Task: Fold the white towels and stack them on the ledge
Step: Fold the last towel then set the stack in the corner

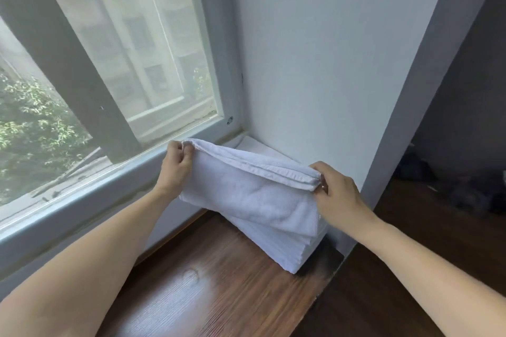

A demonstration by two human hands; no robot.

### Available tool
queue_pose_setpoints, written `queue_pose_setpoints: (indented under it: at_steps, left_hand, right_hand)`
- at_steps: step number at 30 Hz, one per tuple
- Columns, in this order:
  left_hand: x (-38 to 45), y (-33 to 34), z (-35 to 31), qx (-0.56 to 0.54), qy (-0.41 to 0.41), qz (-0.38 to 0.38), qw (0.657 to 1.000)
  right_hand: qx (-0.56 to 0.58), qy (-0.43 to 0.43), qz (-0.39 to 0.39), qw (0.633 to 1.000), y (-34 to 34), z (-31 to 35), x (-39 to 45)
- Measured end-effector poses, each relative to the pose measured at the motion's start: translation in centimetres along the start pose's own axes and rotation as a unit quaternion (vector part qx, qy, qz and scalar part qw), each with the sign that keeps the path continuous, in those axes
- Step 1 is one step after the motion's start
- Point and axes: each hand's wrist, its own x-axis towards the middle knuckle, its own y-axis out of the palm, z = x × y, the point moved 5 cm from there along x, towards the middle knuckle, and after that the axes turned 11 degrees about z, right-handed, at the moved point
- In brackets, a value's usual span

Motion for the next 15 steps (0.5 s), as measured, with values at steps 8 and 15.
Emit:
queue_pose_setpoints:
  at_steps: [8, 15]
  left_hand:
    - [11.6, 6.1, -3.7, 0.073, 0.033, 0.084, 0.993]
    - [13.9, 15.3, 0.1, 0.301, 0.013, 0.199, 0.932]
  right_hand:
    - [0.307, 0.192, -0.110, 0.926, -0.1, -6.5, 3.6]
    - [0.359, 0.305, -0.119, 0.874, 4.4, -12.0, 2.4]
